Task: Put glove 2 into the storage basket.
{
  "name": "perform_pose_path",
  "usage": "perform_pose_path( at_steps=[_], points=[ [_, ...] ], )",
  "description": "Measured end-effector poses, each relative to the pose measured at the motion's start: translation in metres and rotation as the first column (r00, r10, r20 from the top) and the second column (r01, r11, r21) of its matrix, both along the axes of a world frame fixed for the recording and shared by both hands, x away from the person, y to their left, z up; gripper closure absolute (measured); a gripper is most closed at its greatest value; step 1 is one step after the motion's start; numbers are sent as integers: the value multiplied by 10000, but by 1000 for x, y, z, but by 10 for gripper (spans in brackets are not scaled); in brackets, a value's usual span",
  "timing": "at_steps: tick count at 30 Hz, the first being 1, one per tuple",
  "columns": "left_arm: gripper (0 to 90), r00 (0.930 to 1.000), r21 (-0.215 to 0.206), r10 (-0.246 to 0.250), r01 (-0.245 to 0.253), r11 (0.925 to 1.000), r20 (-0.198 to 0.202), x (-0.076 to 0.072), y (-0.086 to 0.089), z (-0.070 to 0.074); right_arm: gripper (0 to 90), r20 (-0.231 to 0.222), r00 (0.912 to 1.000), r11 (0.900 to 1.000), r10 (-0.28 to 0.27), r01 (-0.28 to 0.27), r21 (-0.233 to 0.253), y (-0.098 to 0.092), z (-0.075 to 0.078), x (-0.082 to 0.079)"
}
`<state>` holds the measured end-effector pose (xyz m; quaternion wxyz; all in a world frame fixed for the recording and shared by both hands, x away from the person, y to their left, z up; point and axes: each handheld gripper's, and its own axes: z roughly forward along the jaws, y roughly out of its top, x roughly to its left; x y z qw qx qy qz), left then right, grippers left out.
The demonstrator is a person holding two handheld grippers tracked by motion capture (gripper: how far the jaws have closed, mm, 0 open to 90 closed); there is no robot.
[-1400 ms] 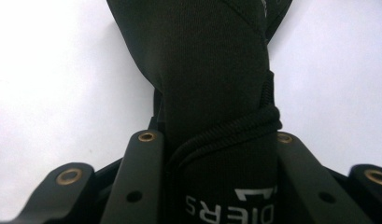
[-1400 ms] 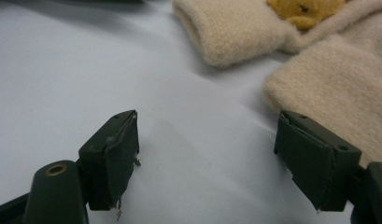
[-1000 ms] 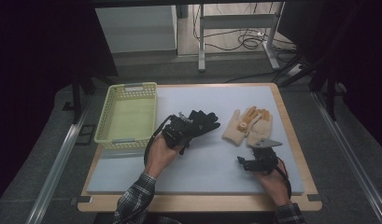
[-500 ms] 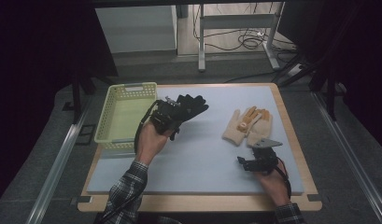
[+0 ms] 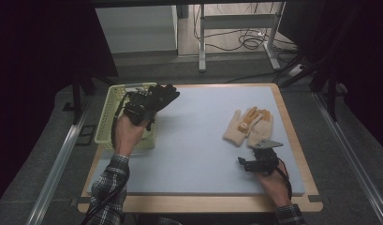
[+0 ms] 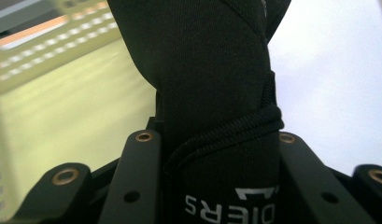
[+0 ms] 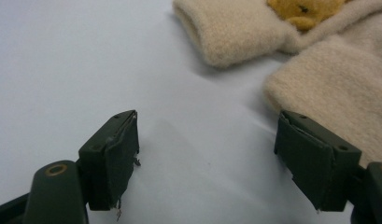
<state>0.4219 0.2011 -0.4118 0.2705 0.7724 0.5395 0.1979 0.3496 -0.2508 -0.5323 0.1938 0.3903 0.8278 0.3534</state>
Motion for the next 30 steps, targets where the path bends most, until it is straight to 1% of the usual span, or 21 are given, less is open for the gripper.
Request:
perform_pose_path(
  at_steps=[1, 2, 3, 4, 5, 6, 7, 8, 9, 12, 13, 14, 16, 18, 19, 20, 21, 23, 24, 27, 30],
  points=[
    [680, 10000, 23, 85, -85, 10000, -12, 0, 6, 0, 214, 3, 10000, 10000, -1, 1, -3, 0, 0, 0],
    [680, 10000, 23, 85, -85, 10000, -12, 0, 6, 0, 214, 3, 10000, 10000, -1, 1, -3, 0, 0, 0],
    [680, 9995, 1, 296, -296, 9996, -59, 1, 15, 0, 213, 1, 10000, 10000, -3, 3, -2, 0, 0, 0],
    [680, 9983, -5, 571, -571, 9984, -135, 2, 27, -1, 213, 2, 10000, 10000, -4, 4, -4, 0, 0, 0],
    [680, 9972, -5, 728, -728, 9973, -171, 3, 34, -2, 213, 6, 10000, 10000, 3, -3, -5, 0, 0, 0],
    [679, 9957, -29, 905, -906, 9959, -194, 3, 41, -3, 213, 12, 10000, 10000, 2, -2, -9, 0, 0, 0],
    [678, 9957, -29, 905, -906, 9959, -194, 3, 41, -3, 213, 9, 10000, 10000, -1, 1, -9, 0, 0, 0],
    [678, 9920, -47, 1246, -1247, 9922, -210, 5, 57, -5, 213, 4, 10000, 10000, -5, 5, -9, 0, 0, 0],
    [677, 9903, -44, 1372, -1373, 9905, -208, 6, 62, -7, 213, 10, 10000, 10000, -3, 3, -12, 0, 0, 0],
    [674, 9824, 20, 1849, -1849, 9827, -261, 8, 82, -12, 213, 9, 10000, 10000, 0, 0, -8, 0, 0, 0],
    [672, 9798, -46, 1977, -1979, 9802, -306, 9, 85, -14, 213, 10, 10000, 10000, 0, 0, -8, 0, 0, 0],
    [671, 9793, 35, 1996, -1996, 9799, -334, 10, 90, -16, 213, 15, 10000, 10000, 1, -1, -7, 0, 0, 0],
    [670, 9726, 48, 2287, -2287, 9735, -418, 12, 96, -22, 213, 19, 10000, 10000, 3, -3, -10, 0, 0, 0],
    [669, 9692, 97, 2420, -2418, 9703, -466, 15, 101, -29, 213, 14, 10000, 10000, -1, 1, -7, 0, 0, 0],
    [668, 9659, 55, 2535, -2535, 9673, -531, 17, 103, -32, 213, 11, 10000, 10000, -2, 2, -7, 0, 0, 0],
    [667, 9659, 55, 2535, -2535, 9673, -531, 17, 103, -32, 213, 20, 10000, 10000, 0, 0, -11, 0, 0, 0],
    [667, 9612, 118, 2688, -2686, 9632, -624, 21, 105, -38, 213, 10, 10000, 10000, 0, 0, -2, 0, 0, 0],
    [666, 9600, 189, 2710, -2704, 9626, -709, 26, 107, -45, 213, 9, 10000, 10000, -1, 1, 2, 0, 0, 0],
    [665, 9578, 165, 2763, -2759, 9611, -789, 28, 107, -49, 213, 9, 10000, 10000, 0, 0, 3, 0, 0, 0],
    [663, 9552, 321, 2798, -2780, 9600, -966, 35, 107, -58, 213, 8, 10000, 10000, 1, -1, 7, 0, 0, 0],
    [658, 9501, 451, 2888, -2854, 9574, -1177, 42, 106, -65, 213, 12, 10000, 10000, 1, -1, 8, 0, 0, 0]
  ],
)
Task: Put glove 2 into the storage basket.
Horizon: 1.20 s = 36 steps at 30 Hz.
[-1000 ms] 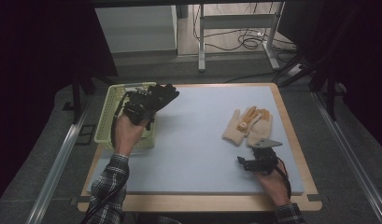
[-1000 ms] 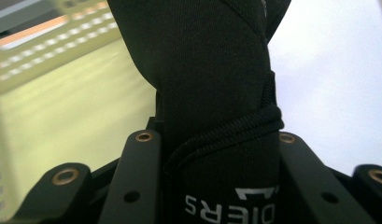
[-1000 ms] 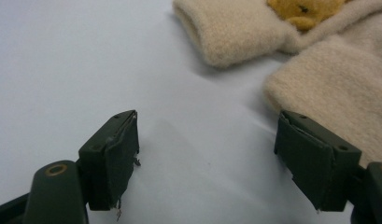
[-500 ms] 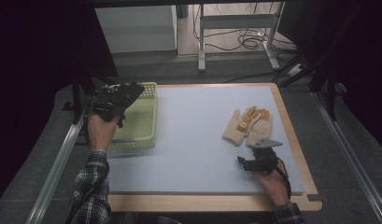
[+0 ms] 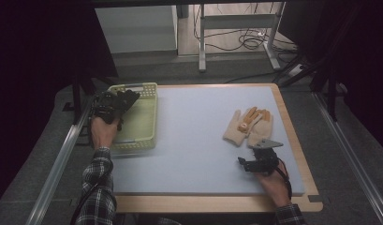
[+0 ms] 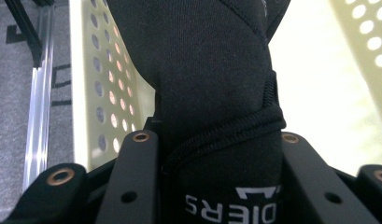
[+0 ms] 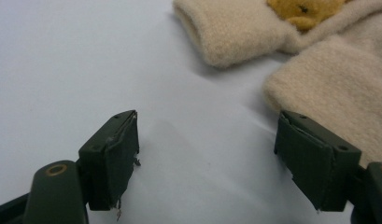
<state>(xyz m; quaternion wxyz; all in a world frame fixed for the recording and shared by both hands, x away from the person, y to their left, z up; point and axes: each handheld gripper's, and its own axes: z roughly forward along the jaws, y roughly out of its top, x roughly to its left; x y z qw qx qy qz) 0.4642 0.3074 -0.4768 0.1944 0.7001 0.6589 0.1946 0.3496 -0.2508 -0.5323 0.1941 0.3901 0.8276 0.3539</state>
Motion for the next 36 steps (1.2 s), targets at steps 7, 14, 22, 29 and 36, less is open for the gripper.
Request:
perform_pose_path(
  at_steps=[7, 14, 22, 29, 36],
  points=[
    [643, 9984, 110, 278, -273, 9996, -483, 13, 2, -8, 213, 4, 10000, 10000, 5, -5, 0, 0, 0, 0],
    [561, 9926, 214, 274, -250, 9995, -1186, 20, 2, -16, 214, 6, 10000, 10000, 5, -5, 0, 0, 0, 0],
    [209, 9862, 182, -4, 35, 9998, -1655, 23, -5, -23, 213, -3, 10000, 10000, 2, -2, 7, 0, 0, 0],
    [142, 9933, -101, 6, -18, 9999, -1154, 16, -4, -15, 213, -4, 10000, 10000, 1, -1, 7, 0, 0, 0],
    [97, 9971, -453, -387, 358, 9983, -655, 8, -4, 4, 213, -5, 10000, 10000, -2, 2, -4, 0, 0, 0]
  ],
)
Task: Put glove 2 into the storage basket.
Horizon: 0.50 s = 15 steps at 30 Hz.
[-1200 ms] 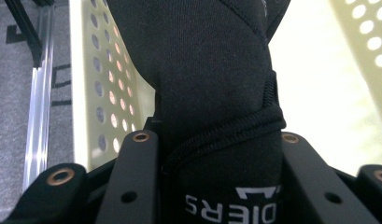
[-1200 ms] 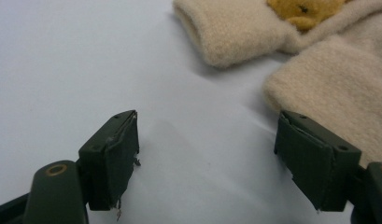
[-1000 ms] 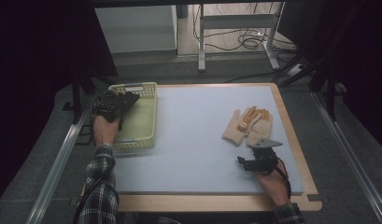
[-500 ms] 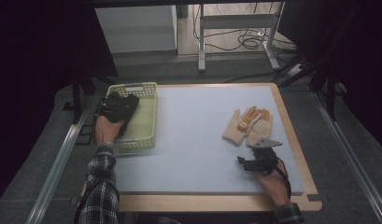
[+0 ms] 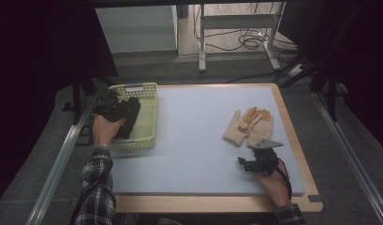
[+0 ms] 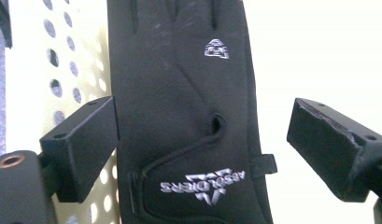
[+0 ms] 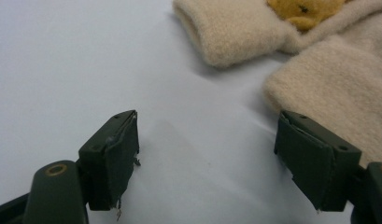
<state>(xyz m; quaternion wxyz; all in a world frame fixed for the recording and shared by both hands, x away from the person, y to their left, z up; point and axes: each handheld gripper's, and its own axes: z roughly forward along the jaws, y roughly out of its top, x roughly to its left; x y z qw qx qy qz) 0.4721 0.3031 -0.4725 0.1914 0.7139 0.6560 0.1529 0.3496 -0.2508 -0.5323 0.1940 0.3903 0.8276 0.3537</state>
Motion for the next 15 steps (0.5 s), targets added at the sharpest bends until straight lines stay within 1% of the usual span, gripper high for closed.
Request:
perform_pose_path(
  at_steps=[4, 6, 8, 9, 11, 13, 15],
  points=[
    [86, 9989, -315, -197, 210, 9993, 423, -5, 1, 9, 213, 7, 10000, 10000, 5, -5, -2, 0, 0, 0],
    [75, 9965, -564, -394, 436, 9975, 737, -9, 0, 13, 213, 1, 10000, 10000, 4, -4, 3, 0, 0, 0],
    [62, 9937, -757, -619, 691, 9947, 939, -12, -1, 16, 213, 7, 10000, 10000, 5, -5, -1, 0, 0, 0],
    [55, 9913, -909, -729, 831, 9924, 1099, -14, -2, 17, 213, 9, 10000, 10000, 4, -4, -1, 0, 0, 0],
    [56, 9864, -1069, -934, 1083, 9884, 1353, -18, -4, 20, 213, 13, 10000, 10000, 3, -3, -6, 0, 0, 0],
    [45, 9801, -1229, -1235, 1433, 9820, 1557, -21, -7, 23, 213, 9, 10000, 10000, 5, -5, -3, 0, 0, 0],
    [32, 9716, -1276, -1564, 1804, 9753, 1776, -26, -12, 26, 214, 8, 10000, 10000, 4, -4, -2, 0, 0, 0]
  ],
)
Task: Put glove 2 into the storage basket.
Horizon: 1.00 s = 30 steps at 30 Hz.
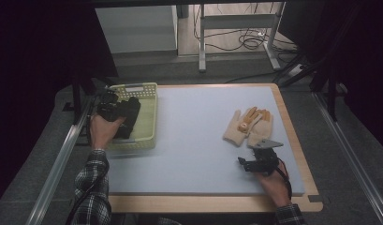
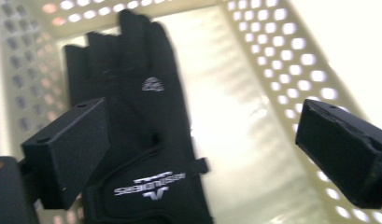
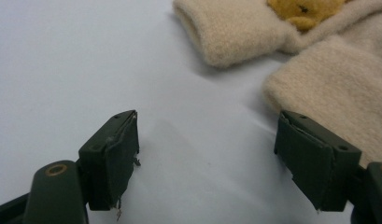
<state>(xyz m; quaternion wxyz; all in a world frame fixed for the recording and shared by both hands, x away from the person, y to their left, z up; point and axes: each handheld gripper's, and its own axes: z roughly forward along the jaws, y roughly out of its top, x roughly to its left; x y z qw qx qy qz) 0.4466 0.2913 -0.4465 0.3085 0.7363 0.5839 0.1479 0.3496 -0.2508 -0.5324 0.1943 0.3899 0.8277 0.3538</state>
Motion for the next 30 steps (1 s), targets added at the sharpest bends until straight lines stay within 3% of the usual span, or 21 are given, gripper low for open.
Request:
perform_pose_path(
  at_steps=[8, 13, 21, 30],
  points=[
    [9, 9942, 129, -992, 988, 9950, 410, -13, -20, 6, 213, -2, 10000, 10000, -5, 5, -4, 0, 0, 0],
    [3, 9855, 37, -1541, 1542, 9880, 705, -21, -33, 9, 213, -3, 10000, 10000, -4, 4, -3, 0, 0, 0],
    [0, 9597, 236, -2534, 2524, 9673, 1216, -37, -63, 11, 214, -38, 10000, 10000, -10, 10, -5, 0, 0, 0],
    [0, 9150, 92, -3562, 3611, 9325, 1895, -57, -97, 9, 214, -11, 10000, 10000, -1, 1, -16, 0, 0, 0]
  ],
)
